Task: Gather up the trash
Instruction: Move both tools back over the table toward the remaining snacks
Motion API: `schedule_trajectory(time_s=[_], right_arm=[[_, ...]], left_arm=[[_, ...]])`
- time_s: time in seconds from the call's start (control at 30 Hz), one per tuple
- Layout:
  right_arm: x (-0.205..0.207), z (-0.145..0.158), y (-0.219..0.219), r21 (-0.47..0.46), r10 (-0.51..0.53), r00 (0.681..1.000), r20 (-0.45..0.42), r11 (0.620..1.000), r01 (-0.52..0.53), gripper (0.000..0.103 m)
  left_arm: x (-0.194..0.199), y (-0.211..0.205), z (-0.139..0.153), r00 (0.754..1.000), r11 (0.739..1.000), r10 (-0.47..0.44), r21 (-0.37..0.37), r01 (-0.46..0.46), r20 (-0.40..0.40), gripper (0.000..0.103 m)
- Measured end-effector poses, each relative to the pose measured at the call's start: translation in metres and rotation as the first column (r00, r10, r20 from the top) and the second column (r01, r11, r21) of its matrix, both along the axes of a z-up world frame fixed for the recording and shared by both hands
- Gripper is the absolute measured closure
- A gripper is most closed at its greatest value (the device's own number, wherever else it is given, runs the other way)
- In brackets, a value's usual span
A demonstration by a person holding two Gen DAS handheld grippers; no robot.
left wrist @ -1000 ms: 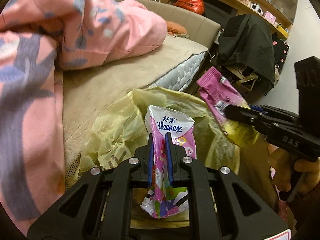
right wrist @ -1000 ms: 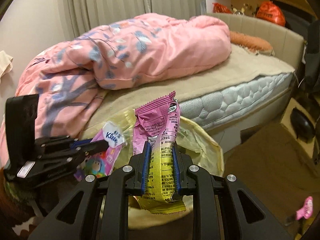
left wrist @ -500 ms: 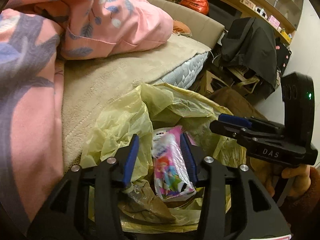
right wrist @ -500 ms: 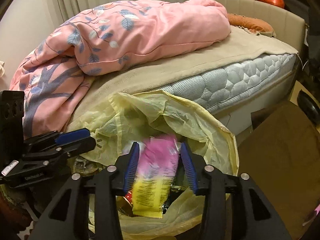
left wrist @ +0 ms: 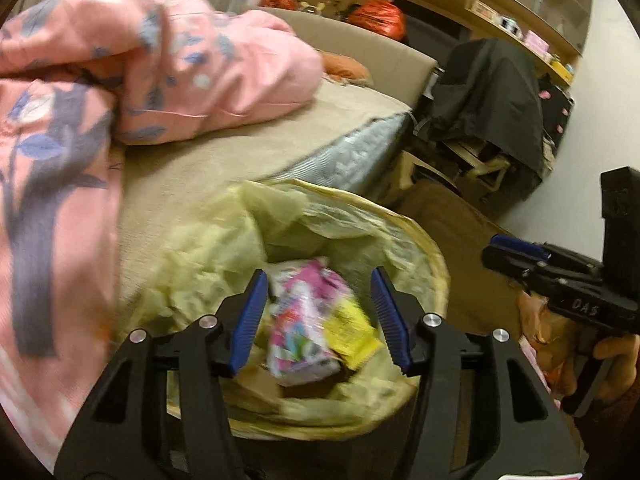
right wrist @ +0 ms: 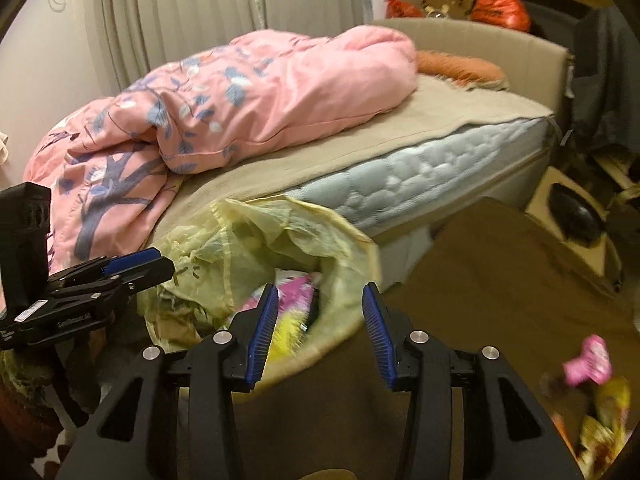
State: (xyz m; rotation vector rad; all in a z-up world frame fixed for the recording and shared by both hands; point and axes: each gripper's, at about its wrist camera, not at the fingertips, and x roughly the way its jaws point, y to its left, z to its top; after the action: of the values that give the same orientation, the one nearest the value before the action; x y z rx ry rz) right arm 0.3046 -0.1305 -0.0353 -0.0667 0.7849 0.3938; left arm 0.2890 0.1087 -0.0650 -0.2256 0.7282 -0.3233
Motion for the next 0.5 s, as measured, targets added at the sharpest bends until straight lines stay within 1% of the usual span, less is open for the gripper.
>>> schedule_trajectory(time_s=[0.17, 0.27, 0.4, 0.47, 0.5], right_arm=[[-0.042, 0.012, -0.055, -0.028, -0.085, 0.996, 0.038, 0.996, 0.086, 0.061], [-0.072, 0.014, -0.099, -0.064, -0.167, 0.984, 0.059, 0.983, 0.171, 0.061], [-0.100, 0.011, -0.148, -0.088, -0.263, 0.962, 0.070, 0.959, 0.269, 0.061], [-0.113, 0.007, -0.171, -0.080, -0.300, 0.952, 0.059, 0.949, 0.304, 0.061], [-0.119, 0.004, -0.182, -0.075, -0.318, 0.947, 0.050, 0.944, 0.321, 0.061]], left_arm=[[-0.013, -0.048, 0.003, 0.993, 0.993, -0.117, 0.020, 0.117, -0.002, 0.051], [-0.020, -0.077, 0.006, 0.980, 0.980, -0.200, 0.024, 0.200, 0.013, 0.050], [-0.024, -0.117, 0.010, 0.947, 0.948, -0.319, 0.012, 0.319, 0.038, 0.050], [-0.024, -0.139, 0.009, 0.926, 0.927, -0.376, -0.007, 0.376, 0.024, 0.050], [-0.024, -0.145, 0.009, 0.920, 0.920, -0.392, -0.016, 0.392, 0.018, 0.050]])
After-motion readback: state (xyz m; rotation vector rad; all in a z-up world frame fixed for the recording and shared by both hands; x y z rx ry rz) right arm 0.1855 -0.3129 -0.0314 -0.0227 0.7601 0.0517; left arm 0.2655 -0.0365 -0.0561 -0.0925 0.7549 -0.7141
